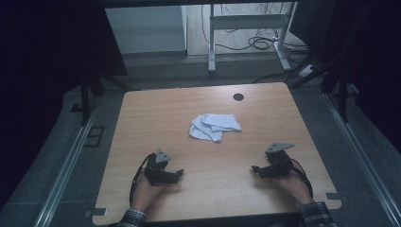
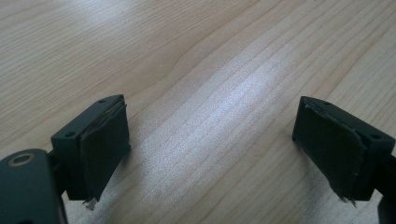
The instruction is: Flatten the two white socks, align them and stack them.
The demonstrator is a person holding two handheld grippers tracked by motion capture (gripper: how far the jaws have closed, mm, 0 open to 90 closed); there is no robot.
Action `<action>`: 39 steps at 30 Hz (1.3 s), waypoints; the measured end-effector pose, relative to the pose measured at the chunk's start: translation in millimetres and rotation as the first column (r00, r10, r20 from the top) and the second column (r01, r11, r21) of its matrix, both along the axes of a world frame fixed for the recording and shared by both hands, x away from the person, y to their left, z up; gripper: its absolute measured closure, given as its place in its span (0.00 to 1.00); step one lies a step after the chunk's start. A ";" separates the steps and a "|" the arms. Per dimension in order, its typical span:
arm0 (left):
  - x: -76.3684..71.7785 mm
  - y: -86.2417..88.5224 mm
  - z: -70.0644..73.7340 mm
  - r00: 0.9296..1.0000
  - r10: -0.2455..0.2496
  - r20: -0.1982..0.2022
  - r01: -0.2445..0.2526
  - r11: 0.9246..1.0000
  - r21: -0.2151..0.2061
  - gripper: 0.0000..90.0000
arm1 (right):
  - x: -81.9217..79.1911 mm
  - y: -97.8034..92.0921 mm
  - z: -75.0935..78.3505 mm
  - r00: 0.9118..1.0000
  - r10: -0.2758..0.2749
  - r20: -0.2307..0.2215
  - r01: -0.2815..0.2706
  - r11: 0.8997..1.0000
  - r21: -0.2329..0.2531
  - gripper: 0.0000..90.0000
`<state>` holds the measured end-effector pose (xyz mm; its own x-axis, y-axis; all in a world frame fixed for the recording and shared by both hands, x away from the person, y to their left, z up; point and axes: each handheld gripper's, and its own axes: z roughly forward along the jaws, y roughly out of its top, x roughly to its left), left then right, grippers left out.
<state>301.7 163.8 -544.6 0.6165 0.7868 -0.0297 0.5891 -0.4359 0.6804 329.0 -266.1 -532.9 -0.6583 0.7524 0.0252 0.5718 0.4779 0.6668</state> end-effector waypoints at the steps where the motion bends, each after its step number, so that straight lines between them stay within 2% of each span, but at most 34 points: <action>1: 0.0 0.0 0.0 1.000 0.000 0.000 0.000 1.000 0.000 0.12 | 1.7 0.7 3.6 1.000 0.000 -0.011 0.001 1.000 0.018 0.21; 4: 0.1 0.0 0.0 1.000 0.000 0.000 0.000 1.000 0.000 0.12 | 7.1 1.2 8.0 1.000 -0.002 -0.030 0.004 0.999 0.052 0.26; 7: 0.1 -0.1 -0.1 1.000 0.001 0.001 -0.001 1.000 -0.001 0.12 | 13.8 4.2 10.0 0.999 0.002 -0.047 0.000 0.999 0.053 0.30; 10: -0.2 -0.3 0.0 1.000 0.003 -0.002 -0.003 1.000 -0.003 0.12 | 21.3 8.5 12.4 0.998 0.016 -0.059 -0.013 0.999 0.045 0.30; 19: -0.2 -0.2 -0.1 1.000 0.003 -0.002 -0.003 1.000 -0.003 0.12 | 46.7 25.6 27.4 0.998 0.037 -0.048 -0.034 0.998 0.061 0.35; 21: -0.2 -0.2 -0.1 1.000 0.003 -0.002 -0.003 1.000 -0.003 0.12 | 58.9 34.9 33.5 0.998 0.045 -0.039 -0.042 0.997 0.065 0.39; 26: 0.1 -0.4 -0.2 1.000 0.004 -0.002 -0.004 1.000 -0.005 0.12 | 74.8 50.3 40.3 0.997 0.067 -0.025 -0.065 0.997 0.043 0.45; 27: 0.6 -0.4 0.0 1.000 0.002 -0.002 -0.002 1.000 0.000 0.12 | 82.4 59.4 43.5 0.997 0.078 -0.014 -0.078 0.997 0.028 0.50; 30: 0.8 -0.5 0.2 1.000 0.002 -0.005 -0.002 1.000 0.001 0.12 | 94.5 72.7 47.6 0.995 0.096 -0.005 -0.096 0.995 0.027 0.55; 37: 1.5 -0.7 0.2 1.000 0.000 -0.004 0.000 1.000 0.003 0.12 | 116.5 98.1 51.1 0.993 0.118 0.003 -0.118 0.993 0.020 0.63; 39: 1.8 -1.0 0.0 1.000 0.001 -0.002 -0.001 1.000 0.002 0.12 | 125.9 111.1 50.9 0.992 0.124 0.007 -0.124 0.992 0.014 0.65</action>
<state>303.5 162.8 -544.6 0.6160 0.7872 -0.0295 0.5906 -0.4367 0.6786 454.8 -155.1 -482.0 -0.7468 0.6643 0.0311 0.5043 0.5353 0.6776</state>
